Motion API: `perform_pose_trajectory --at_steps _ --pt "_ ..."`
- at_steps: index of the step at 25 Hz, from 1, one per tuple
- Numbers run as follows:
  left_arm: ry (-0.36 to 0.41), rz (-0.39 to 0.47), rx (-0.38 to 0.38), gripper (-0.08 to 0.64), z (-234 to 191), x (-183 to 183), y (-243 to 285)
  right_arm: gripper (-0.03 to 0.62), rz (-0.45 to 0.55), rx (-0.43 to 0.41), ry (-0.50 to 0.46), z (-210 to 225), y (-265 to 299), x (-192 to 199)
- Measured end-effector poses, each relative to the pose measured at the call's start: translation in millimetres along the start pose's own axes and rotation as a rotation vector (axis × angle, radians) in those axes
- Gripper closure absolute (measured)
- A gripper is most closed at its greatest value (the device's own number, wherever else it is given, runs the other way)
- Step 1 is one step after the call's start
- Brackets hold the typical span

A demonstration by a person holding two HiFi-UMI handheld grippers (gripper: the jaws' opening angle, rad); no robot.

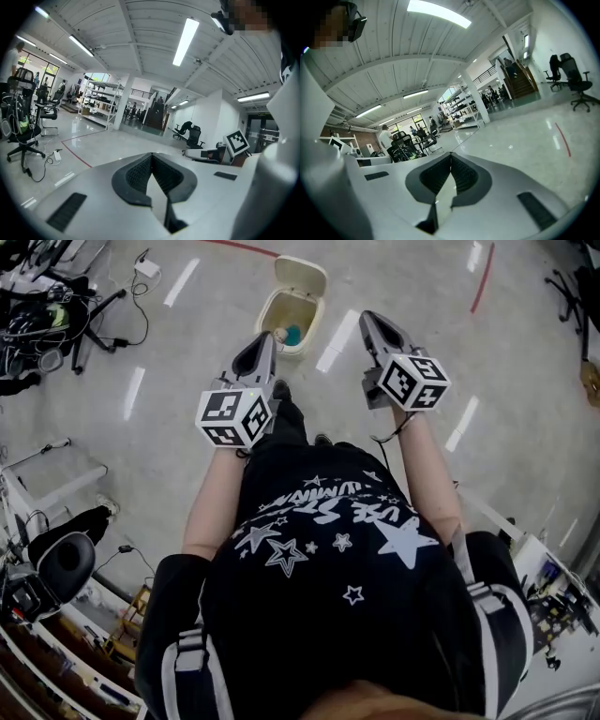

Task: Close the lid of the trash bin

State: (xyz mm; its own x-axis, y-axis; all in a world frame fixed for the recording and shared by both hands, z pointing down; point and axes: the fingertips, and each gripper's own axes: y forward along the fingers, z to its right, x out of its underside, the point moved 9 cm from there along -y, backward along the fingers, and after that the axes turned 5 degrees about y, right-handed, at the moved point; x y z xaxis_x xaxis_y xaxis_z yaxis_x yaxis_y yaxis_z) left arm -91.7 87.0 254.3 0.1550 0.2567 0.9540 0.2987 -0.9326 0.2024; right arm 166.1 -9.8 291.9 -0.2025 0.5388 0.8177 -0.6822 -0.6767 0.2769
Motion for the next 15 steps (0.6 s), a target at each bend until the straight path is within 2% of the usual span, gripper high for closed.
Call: perform_pose_trajectory --at_steps 9,15 --pt "-0.007 -0.041 0.087 0.549 -66.5 -24.6 52.2 0.586 0.004 0.077 0.003 -8.9 73.1 -23.9" --pt "-0.01 -0.088 0.179 0.549 -99.3 -29.4 82.6 0.586 0.002 0.14 0.017 -11.2 104.7 -30.4"
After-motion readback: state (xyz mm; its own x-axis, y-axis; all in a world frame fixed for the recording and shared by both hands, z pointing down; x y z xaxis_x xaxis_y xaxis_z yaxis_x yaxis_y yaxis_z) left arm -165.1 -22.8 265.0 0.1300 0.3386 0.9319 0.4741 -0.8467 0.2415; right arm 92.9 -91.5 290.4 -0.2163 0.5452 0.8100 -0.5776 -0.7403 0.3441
